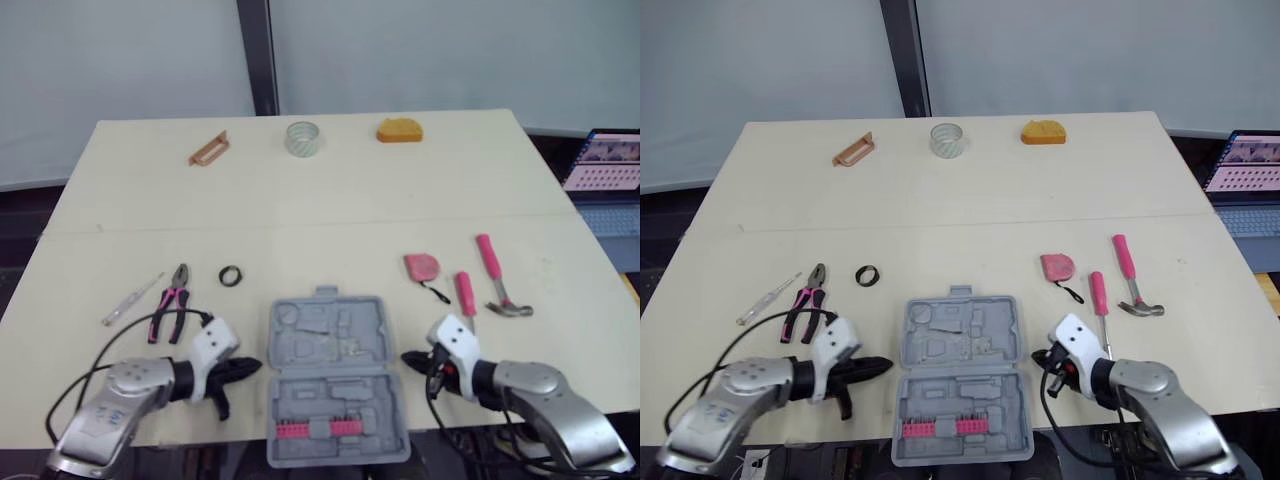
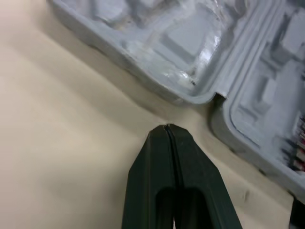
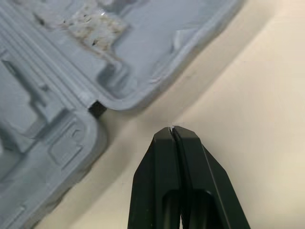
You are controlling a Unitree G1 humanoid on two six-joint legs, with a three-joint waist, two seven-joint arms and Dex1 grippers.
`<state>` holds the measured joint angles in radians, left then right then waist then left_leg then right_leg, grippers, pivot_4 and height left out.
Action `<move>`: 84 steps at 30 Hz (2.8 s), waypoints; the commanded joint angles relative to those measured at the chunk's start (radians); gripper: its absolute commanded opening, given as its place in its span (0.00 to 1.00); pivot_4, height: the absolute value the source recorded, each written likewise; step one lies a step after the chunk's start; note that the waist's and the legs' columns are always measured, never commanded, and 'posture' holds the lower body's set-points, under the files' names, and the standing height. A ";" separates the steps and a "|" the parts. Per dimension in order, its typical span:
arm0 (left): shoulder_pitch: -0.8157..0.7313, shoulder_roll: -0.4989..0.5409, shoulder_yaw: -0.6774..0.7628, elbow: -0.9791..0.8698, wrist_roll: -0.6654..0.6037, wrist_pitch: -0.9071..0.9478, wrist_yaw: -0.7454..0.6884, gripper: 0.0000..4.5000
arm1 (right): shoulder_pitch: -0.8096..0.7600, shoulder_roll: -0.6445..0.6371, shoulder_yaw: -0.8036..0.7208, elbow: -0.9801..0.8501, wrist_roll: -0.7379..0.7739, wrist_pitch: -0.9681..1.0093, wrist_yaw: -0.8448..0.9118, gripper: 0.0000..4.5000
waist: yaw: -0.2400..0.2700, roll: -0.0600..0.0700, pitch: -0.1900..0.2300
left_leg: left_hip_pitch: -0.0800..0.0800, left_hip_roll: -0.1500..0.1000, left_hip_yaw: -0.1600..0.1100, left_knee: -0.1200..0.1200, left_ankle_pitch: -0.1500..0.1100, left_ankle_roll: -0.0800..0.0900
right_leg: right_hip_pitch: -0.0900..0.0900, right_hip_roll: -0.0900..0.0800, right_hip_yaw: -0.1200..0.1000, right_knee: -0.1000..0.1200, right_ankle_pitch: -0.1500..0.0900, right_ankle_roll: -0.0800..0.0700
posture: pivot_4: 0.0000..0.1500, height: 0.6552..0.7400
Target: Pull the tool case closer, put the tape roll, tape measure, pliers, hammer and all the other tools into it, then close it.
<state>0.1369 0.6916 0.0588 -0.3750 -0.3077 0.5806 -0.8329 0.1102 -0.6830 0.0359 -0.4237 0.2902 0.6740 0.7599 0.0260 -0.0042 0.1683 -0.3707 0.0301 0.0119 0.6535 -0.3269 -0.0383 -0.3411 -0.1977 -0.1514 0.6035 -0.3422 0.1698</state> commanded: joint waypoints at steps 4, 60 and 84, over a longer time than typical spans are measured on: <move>0.101 0.034 0.272 -0.111 -0.175 -0.089 -0.113 0.00 | 0.014 -0.062 -0.127 -0.093 0.104 0.011 0.057 0.02 | -0.001 0.000 0.000 | 0.000 0.000 0.000 -0.001 0.000 0.000 | 0.000 0.000 0.000 -0.001 0.000 0.000 | 1.00 1.00; -0.535 0.630 -0.172 -0.005 0.040 0.295 -0.205 0.99 | 0.223 0.013 -0.174 0.082 0.020 -0.792 0.205 1.00 | 0.000 0.000 0.002 | 0.002 0.001 0.002 -0.001 -0.001 0.001 | 0.001 0.001 0.001 -0.002 0.000 0.000 | 1.00 1.00; -0.976 0.252 -0.660 0.378 0.428 0.312 -0.229 0.99 | 0.204 -0.027 -0.187 0.091 0.046 -0.783 0.202 1.00 | 0.003 -0.004 0.004 | -0.001 0.001 0.002 0.004 -0.002 0.001 | -0.001 0.001 0.001 0.001 0.000 0.000 | 1.00 1.00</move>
<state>-0.8208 0.9453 -0.6071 -0.0154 0.0929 0.9167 -1.0672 0.3040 -0.7055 -0.1265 -0.3101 0.3193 -0.0888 0.9498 0.0292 -0.0081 0.1728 -0.3721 0.0311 0.0142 0.6570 -0.3284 -0.0377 -0.3422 -0.1968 -0.1508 0.6046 -0.3422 0.1697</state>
